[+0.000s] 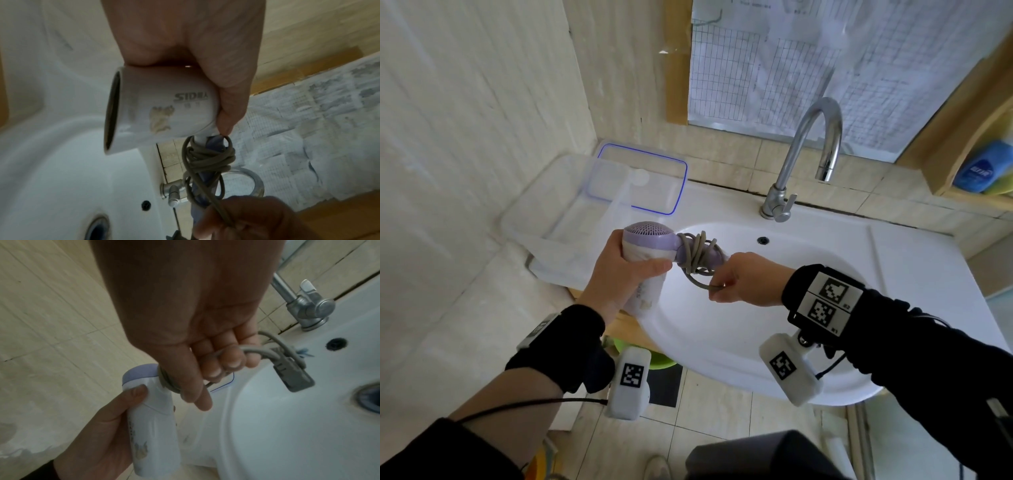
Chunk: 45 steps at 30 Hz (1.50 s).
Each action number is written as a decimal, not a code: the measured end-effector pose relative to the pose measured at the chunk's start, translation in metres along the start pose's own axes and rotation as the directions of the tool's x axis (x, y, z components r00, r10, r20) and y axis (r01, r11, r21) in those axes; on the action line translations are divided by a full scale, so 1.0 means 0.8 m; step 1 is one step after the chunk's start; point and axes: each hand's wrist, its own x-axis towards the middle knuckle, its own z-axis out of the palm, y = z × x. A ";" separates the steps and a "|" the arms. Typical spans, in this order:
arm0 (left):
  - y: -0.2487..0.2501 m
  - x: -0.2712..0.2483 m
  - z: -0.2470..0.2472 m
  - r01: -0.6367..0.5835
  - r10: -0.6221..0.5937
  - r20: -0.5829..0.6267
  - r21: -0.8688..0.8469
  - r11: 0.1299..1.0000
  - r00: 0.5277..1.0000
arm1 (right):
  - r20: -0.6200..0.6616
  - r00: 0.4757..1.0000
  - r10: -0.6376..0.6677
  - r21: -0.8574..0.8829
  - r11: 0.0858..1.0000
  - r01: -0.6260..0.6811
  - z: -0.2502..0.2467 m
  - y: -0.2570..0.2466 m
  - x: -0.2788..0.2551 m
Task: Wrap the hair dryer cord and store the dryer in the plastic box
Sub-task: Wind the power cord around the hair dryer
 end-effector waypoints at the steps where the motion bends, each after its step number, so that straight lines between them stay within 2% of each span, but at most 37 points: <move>1: 0.000 0.000 -0.001 0.013 -0.013 -0.004 -0.036 0.999 1.000 | 0.000 1.000 -0.003 0.042 0.999 0.003 0.000 0.000 -0.001; 3: -0.002 0.001 -0.002 0.026 -0.028 -0.021 -0.093 0.995 0.999 | -0.006 1.000 0.020 0.121 0.993 -0.020 0.000 0.000 -0.002; 5: -0.002 0.002 -0.002 0.012 -0.014 -0.051 -0.049 0.999 0.999 | -0.004 0.999 0.047 0.134 0.990 -0.046 0.000 0.000 -0.001; 9: 0.000 -0.004 -0.001 -0.039 0.043 -0.028 0.140 0.989 0.999 | -0.043 0.999 0.002 -0.164 0.986 -0.009 0.004 -0.008 0.004; 13: -0.001 -0.004 -0.006 -0.019 0.004 0.079 0.189 0.982 0.997 | -0.080 0.993 -0.092 -0.414 0.909 0.050 -0.002 -0.013 0.009; 16: 0.001 -0.003 -0.016 0.009 -0.032 0.141 0.158 0.987 0.989 | -0.123 0.979 -0.163 -0.482 0.872 0.084 -0.005 -0.011 0.013; 19: 0.004 0.004 -0.027 0.027 -0.047 0.153 0.135 0.991 0.987 | -0.152 0.979 -0.136 -0.482 0.875 0.047 -0.003 -0.019 0.014; 23: 0.004 0.010 -0.040 0.051 -0.066 0.165 0.090 0.995 0.984 | -0.188 0.971 -0.150 -0.556 0.831 0.020 0.000 -0.035 0.014; 28: -0.005 0.015 -0.060 0.104 -0.093 0.161 -0.060 0.993 0.983 | -0.289 0.942 -0.171 -0.466 0.884 0.018 0.012 -0.045 0.018; 30: -0.009 0.016 -0.069 0.126 -0.107 0.158 -0.116 0.985 0.982 | -0.338 0.926 -0.168 -0.354 0.934 0.041 0.021 -0.050 0.025; 33: -0.010 0.017 -0.078 0.141 -0.116 0.135 -0.196 0.970 0.984 | -0.389 0.916 -0.096 -0.166 0.986 0.033 0.029 -0.062 0.038; 37: -0.008 0.019 -0.094 0.125 -0.100 0.110 -0.252 0.960 0.989 | -0.354 0.935 -0.031 0.015 0.999 0.039 0.027 -0.081 0.061; 40: -0.002 0.025 -0.100 0.108 -0.087 0.081 -0.315 0.943 0.993 | -0.348 0.936 -0.044 -0.063 0.998 0.023 0.020 -0.090 0.089; 45: 0.030 0.056 -0.102 0.020 -0.010 0.029 -0.366 0.930 1.000 | -0.432 0.894 -0.122 -0.176 0.983 0.049 -0.031 -0.098 0.146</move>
